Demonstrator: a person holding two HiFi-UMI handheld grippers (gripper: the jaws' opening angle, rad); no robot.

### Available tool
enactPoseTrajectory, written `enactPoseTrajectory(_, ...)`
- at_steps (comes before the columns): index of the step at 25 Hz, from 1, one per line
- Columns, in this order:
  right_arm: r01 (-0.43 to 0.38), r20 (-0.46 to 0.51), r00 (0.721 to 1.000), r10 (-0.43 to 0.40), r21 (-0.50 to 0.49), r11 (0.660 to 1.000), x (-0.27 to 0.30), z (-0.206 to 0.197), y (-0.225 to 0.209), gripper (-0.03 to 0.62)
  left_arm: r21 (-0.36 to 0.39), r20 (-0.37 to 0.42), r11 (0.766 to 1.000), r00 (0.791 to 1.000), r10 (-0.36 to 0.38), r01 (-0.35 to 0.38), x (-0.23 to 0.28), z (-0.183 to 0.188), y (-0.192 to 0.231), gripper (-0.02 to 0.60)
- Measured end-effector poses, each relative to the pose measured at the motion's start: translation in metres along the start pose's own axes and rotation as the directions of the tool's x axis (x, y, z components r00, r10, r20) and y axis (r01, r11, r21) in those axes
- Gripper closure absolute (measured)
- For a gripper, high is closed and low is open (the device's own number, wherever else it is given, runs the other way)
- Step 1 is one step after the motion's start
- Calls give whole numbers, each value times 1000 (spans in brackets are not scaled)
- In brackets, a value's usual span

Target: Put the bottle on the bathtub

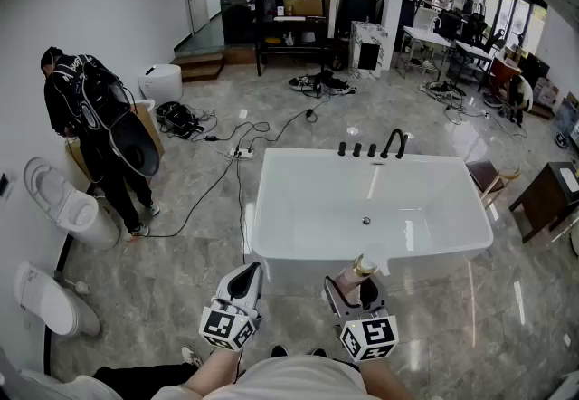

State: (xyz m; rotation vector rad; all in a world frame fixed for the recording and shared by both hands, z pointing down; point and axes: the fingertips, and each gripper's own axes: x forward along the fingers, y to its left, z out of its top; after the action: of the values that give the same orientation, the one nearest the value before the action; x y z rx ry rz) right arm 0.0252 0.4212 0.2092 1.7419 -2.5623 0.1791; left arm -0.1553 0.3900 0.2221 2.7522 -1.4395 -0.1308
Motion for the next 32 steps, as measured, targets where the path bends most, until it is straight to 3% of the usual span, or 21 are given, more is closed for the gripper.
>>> enactPoseTrajectory(21,7,10,1000,-8,30,1000,-11,0,-23,283,21,-17,1000,1000,19,-19,7,-2,-15,572)
enactPoseTrajectory(32,-19,9,1000,19,38,999,-27,-5,-76,283,23,-20,998,998,55,-55,38,-9,-51,572)
